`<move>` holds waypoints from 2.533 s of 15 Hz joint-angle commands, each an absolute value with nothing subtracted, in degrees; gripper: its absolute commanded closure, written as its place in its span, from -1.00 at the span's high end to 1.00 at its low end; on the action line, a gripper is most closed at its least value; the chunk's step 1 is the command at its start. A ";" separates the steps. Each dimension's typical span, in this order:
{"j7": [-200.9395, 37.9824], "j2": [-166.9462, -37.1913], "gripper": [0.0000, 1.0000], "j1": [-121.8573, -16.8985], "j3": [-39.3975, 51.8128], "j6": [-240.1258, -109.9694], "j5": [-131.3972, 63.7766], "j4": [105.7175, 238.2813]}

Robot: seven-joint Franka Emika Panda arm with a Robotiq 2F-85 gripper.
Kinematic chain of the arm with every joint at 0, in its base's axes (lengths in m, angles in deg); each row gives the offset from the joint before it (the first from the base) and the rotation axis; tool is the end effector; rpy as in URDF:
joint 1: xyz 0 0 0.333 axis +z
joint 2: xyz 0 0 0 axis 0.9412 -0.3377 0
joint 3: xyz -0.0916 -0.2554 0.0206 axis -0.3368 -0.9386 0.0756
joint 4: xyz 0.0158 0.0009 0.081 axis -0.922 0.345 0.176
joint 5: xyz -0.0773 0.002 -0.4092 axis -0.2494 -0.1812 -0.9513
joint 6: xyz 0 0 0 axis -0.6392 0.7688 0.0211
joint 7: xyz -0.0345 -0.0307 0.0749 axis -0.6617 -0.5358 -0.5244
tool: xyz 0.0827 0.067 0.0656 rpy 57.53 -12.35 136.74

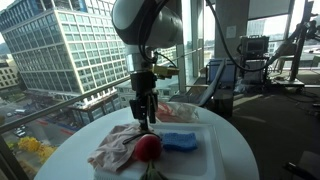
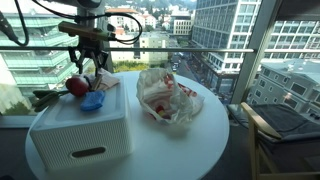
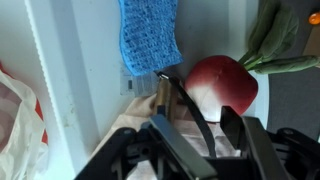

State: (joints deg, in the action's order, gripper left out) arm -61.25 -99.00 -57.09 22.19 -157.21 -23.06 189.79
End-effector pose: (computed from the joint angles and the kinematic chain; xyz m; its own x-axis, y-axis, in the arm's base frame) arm 0.5409 0.2638 0.2908 0.7952 0.6020 -0.0731 0.5818 -0.7913 -0.1877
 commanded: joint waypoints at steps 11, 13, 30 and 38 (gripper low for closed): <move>-75.62 -102.59 1.00 -60.50 16.91 -171.24 -32.65 186.39; -83.77 -107.45 1.00 -59.18 15.63 -173.51 -35.74 182.79; -92.54 -118.09 1.00 -60.12 8.04 -177.95 -39.24 179.45; -94.01 -126.53 1.00 -61.75 6.17 -186.27 -36.62 177.84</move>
